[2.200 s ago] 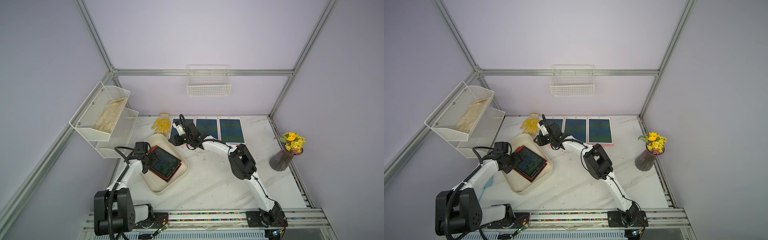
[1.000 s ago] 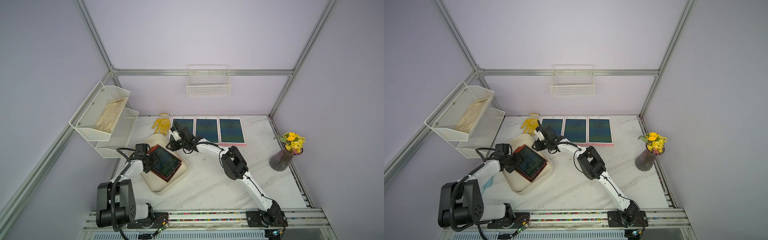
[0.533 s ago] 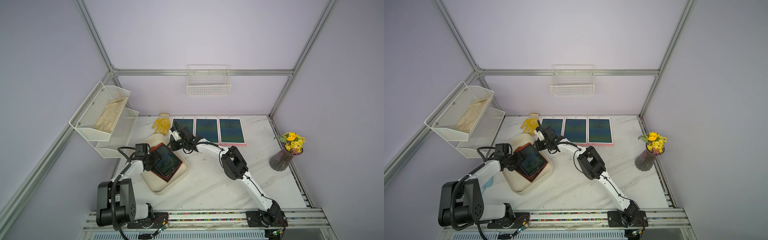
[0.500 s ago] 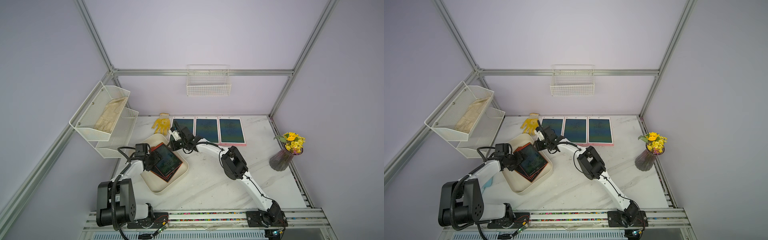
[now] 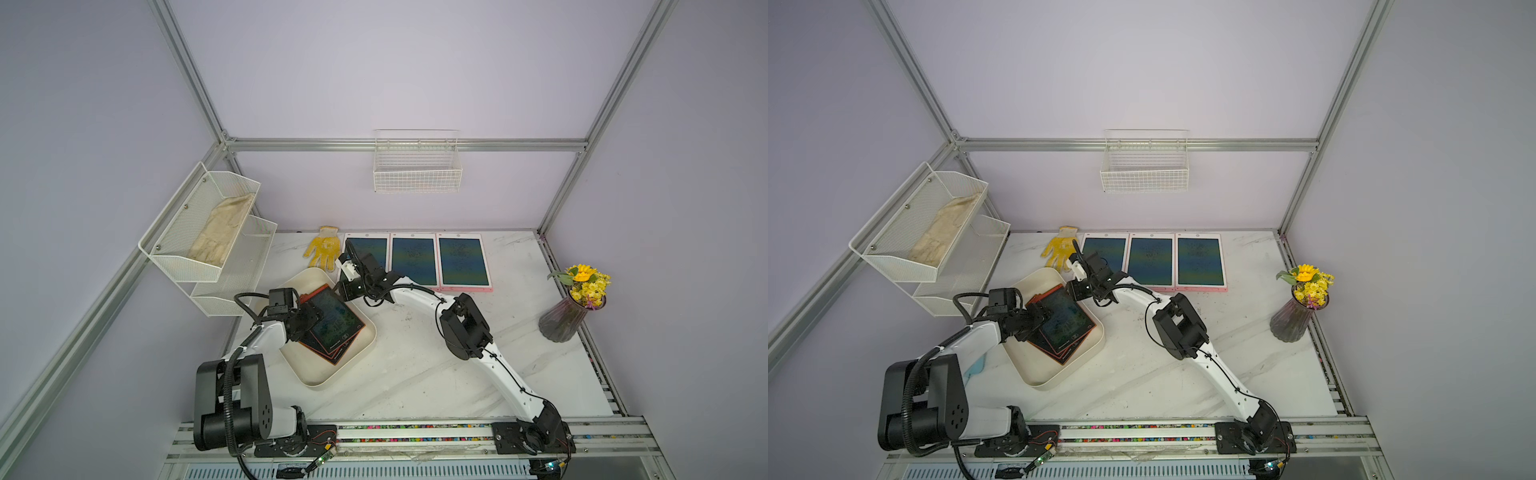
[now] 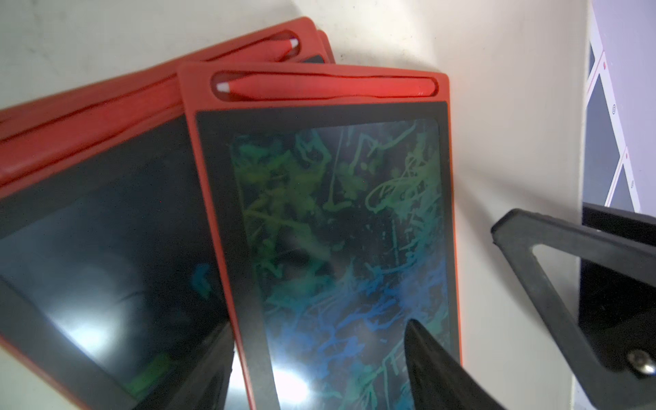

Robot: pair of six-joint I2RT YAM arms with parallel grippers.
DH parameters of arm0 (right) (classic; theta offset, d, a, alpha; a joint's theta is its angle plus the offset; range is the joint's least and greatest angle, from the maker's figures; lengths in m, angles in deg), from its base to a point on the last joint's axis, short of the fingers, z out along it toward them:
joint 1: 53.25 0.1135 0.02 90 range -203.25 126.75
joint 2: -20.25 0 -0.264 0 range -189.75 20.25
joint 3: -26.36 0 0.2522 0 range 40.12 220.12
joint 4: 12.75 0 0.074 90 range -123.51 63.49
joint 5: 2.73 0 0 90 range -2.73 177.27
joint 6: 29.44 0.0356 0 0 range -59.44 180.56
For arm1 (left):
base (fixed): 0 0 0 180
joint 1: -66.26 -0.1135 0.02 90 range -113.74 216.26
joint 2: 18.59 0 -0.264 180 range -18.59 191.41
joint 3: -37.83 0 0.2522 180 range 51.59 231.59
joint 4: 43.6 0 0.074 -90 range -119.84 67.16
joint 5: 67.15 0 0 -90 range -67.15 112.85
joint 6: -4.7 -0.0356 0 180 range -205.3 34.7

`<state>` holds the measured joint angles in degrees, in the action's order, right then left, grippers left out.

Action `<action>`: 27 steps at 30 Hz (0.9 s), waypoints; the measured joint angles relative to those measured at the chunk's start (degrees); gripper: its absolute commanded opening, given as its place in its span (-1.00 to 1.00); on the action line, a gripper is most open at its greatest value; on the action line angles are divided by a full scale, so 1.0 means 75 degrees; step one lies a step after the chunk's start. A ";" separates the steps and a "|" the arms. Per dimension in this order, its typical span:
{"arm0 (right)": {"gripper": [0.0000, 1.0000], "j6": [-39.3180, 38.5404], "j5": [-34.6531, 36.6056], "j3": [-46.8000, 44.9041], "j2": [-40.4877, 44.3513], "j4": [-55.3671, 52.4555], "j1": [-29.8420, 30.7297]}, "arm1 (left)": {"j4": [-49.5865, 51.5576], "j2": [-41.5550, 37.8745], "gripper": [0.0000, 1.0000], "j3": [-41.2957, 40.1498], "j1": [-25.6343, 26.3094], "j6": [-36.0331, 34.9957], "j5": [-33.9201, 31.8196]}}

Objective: Take out the writing tablet from the storage box
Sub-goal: Pick up the writing tablet from the storage box.

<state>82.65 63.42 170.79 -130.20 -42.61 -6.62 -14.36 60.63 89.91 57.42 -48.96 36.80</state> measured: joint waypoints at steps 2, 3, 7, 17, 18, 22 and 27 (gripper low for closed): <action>-0.25 0.0003 0.0003 0.0003 0.0000 -0.0009 0.0000 | 0.0009 0.0009 0.49 0.0000 -0.0006 0.0003 -0.0023; -0.25 0.0003 0.0003 0.0003 0.0000 -0.0009 0.0000 | 0.0015 0.0009 0.49 0.0000 -0.0003 0.0003 -0.0035; -0.25 0.0017 -0.0003 0.0003 0.0000 -0.0009 0.0000 | -0.0012 0.0117 0.42 0.0006 -0.0006 -0.0064 -0.0015; -0.25 0.0047 -0.0003 0.0006 -0.0012 0.0000 -0.0012 | -0.0073 0.0017 0.33 0.0003 -0.0111 -0.0408 0.0402; -0.25 0.0058 -0.0009 0.0006 -0.0012 0.0003 -0.0017 | -0.0064 -0.0015 0.34 0.0003 -0.0111 -0.0420 0.0449; -0.25 0.0117 -0.0041 0.0006 -0.0012 0.0015 -0.0032 | -0.0035 -0.0213 0.30 0.0000 -0.0111 -0.0498 0.0586; -0.27 0.0175 -0.0364 0.0006 -0.0012 0.0035 0.0023 | -0.0458 -0.0405 0.24 0.0000 0.0055 -0.0586 0.1341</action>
<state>83.96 60.68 170.83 -130.29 -42.35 -6.44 -17.79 57.59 89.91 57.84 -53.35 46.86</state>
